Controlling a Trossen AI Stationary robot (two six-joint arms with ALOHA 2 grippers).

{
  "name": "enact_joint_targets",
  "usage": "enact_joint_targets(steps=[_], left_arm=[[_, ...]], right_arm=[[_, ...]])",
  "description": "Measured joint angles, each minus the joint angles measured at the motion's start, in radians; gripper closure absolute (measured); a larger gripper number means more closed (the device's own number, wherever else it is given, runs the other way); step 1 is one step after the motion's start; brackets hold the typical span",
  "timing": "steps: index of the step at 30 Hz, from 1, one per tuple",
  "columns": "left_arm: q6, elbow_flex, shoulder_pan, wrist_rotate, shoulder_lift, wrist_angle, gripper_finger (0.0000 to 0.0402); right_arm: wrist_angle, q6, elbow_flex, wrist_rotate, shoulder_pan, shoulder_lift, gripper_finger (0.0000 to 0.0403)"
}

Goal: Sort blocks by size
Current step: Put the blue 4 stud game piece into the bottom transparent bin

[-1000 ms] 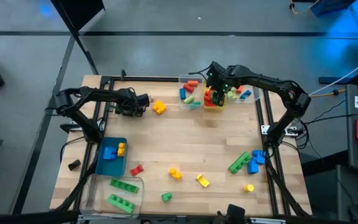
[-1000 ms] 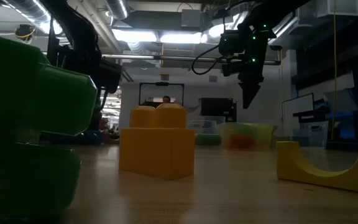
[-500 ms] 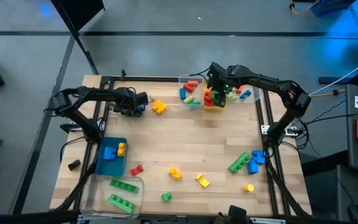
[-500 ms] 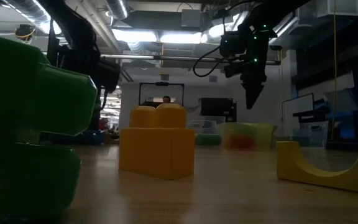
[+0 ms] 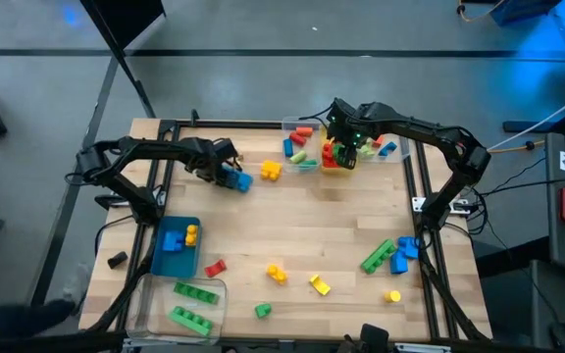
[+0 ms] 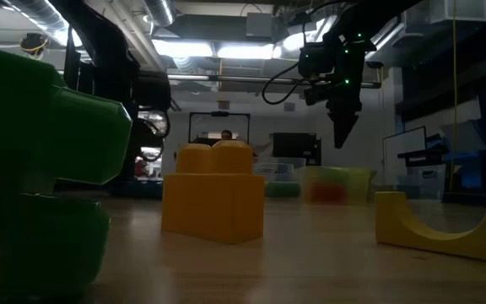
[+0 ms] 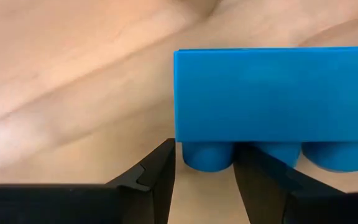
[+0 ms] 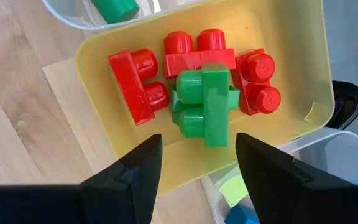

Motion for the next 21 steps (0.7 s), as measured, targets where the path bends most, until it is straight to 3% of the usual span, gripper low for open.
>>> enact_joint_targets(steps=[14,21], left_arm=[[0.074,-0.073,0.006,-0.008,-0.002,0.155,0.0261],[0.098,-0.078,0.006,0.017,-0.006,0.242,0.0308]], right_arm=[[-0.008,0.000,0.000,0.000,0.000,0.000,0.0196],[-0.008,0.000,0.000,0.000,0.000,0.000,0.0196]])
